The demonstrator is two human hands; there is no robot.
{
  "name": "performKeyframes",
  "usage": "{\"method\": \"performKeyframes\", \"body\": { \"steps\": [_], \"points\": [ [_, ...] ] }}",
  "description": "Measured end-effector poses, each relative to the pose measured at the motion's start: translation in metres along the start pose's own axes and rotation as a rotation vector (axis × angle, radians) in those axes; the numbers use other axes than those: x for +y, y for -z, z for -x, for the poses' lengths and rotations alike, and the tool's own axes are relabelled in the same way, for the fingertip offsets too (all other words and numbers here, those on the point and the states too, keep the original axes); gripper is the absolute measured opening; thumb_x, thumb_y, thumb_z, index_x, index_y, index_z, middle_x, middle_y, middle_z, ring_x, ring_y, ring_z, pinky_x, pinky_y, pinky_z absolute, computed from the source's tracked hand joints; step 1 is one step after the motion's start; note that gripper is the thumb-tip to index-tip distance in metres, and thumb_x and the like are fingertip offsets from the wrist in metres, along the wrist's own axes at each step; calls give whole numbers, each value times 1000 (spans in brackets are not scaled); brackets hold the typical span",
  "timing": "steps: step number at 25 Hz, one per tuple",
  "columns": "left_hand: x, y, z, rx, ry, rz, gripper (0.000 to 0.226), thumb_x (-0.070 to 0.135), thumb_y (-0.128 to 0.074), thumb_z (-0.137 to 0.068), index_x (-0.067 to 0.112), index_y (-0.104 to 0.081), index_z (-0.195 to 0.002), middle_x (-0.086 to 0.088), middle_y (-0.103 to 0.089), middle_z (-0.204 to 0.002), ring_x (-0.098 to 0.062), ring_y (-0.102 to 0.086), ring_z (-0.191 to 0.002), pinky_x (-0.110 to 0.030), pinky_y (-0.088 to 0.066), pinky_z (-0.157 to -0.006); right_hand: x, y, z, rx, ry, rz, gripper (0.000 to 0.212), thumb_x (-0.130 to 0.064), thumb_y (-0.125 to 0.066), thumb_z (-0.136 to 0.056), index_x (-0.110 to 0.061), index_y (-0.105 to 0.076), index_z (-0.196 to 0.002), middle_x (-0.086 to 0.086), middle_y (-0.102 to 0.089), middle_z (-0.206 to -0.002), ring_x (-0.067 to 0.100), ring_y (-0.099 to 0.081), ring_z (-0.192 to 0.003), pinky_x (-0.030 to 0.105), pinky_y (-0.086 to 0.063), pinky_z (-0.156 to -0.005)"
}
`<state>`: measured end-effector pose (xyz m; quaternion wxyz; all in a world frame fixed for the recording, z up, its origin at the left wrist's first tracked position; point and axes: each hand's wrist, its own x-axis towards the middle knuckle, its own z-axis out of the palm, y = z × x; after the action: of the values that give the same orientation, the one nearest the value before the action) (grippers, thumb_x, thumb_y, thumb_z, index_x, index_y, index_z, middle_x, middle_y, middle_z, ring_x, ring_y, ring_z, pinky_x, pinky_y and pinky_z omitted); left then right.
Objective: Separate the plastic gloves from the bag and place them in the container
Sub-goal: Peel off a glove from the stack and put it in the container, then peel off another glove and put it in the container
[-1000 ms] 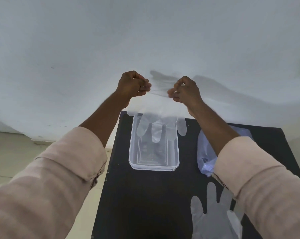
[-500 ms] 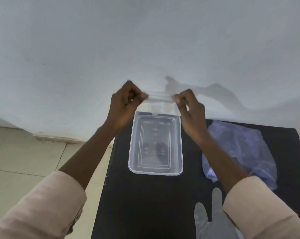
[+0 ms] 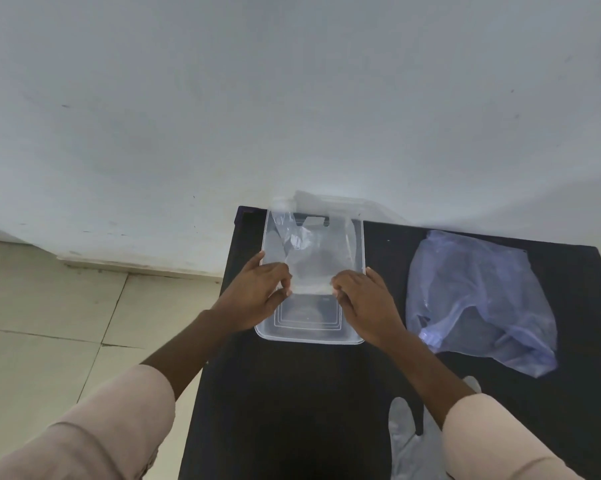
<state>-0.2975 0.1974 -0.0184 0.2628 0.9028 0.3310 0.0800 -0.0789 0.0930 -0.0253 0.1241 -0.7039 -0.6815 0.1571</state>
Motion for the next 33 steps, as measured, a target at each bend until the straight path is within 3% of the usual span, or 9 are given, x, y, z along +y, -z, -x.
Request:
{"method": "performKeyframes", "body": {
  "steps": [3,6,12,17,20,24,27,30,33],
  "points": [
    [-5,-5,1,-81,-77,-179,17,31,-58,-91,18,-64,-99,-3,-70,-119,-25,-56,-124,-37,2,-117,-1,-1,3,-77,21,102,14,-24,-47,-95,-21,-60,-101,2,-71,-110,24,-59,-119,47,-29,-114],
    [-4,-3,-1,-201,-87,-246,24,38,-55,-91,22,-69,-103,4,-65,-128,-21,-39,-139,-41,11,-118,-1,3,4,-187,62,187,19,-29,-51,-94,-22,-64,-105,1,-70,-119,26,-49,-131,50,-20,-116],
    [-6,3,-3,-421,-90,-343,43,57,-39,-89,34,-72,-105,11,-52,-143,-18,-21,-146,-50,14,-118,-4,20,1,-476,82,286,36,-51,-50,-88,-34,-64,-116,-7,-49,-144,24,-21,-145,55,1,-119],
    [3,10,-11,-515,-34,-354,42,55,-39,-93,34,-67,-116,3,-38,-154,-23,-11,-149,-51,12,-118,-13,32,-6,-618,40,356,38,-46,-45,-94,-36,-57,-129,-4,-31,-157,27,-7,-149,57,9,-115],
    [19,23,-13,-388,-5,-174,36,45,-48,-94,29,-62,-124,-2,-44,-150,-25,-28,-144,-48,-13,-119,-29,47,-2,-387,18,253,38,-37,-48,-94,-32,-55,-131,-1,-41,-151,25,-23,-145,52,-8,-116],
    [51,37,-16,-73,83,365,20,25,-61,-91,22,-68,-109,1,-66,-120,-19,-60,-110,-38,-48,-99,-46,68,20,30,-128,-240,27,-24,-59,-92,-17,-63,-118,4,-64,-127,22,-56,-119,35,-42,-101],
    [90,32,-18,-56,119,622,16,18,-64,-89,17,-71,-103,1,-71,-105,-15,-66,-96,-28,-53,-88,-44,73,50,178,-428,-654,19,-20,-62,-92,-12,-64,-109,5,-69,-112,18,-64,-103,20,-48,-83],
    [134,8,-12,-144,169,767,17,15,-65,-87,16,-72,-102,-3,-73,-99,-13,-67,-90,-20,-49,-75,-30,70,93,272,-677,-943,19,-22,-59,-93,-13,-63,-110,7,-68,-111,20,-65,-104,30,-52,-84],
    [170,-24,-2,-238,157,808,19,12,-64,-87,12,-70,-104,-5,-72,-93,-13,-66,-81,-14,-46,-64,-15,65,139,275,-808,-1049,17,-21,-58,-94,-14,-64,-108,8,-68,-113,22,-65,-105,35,-52,-86]
  ]
}}
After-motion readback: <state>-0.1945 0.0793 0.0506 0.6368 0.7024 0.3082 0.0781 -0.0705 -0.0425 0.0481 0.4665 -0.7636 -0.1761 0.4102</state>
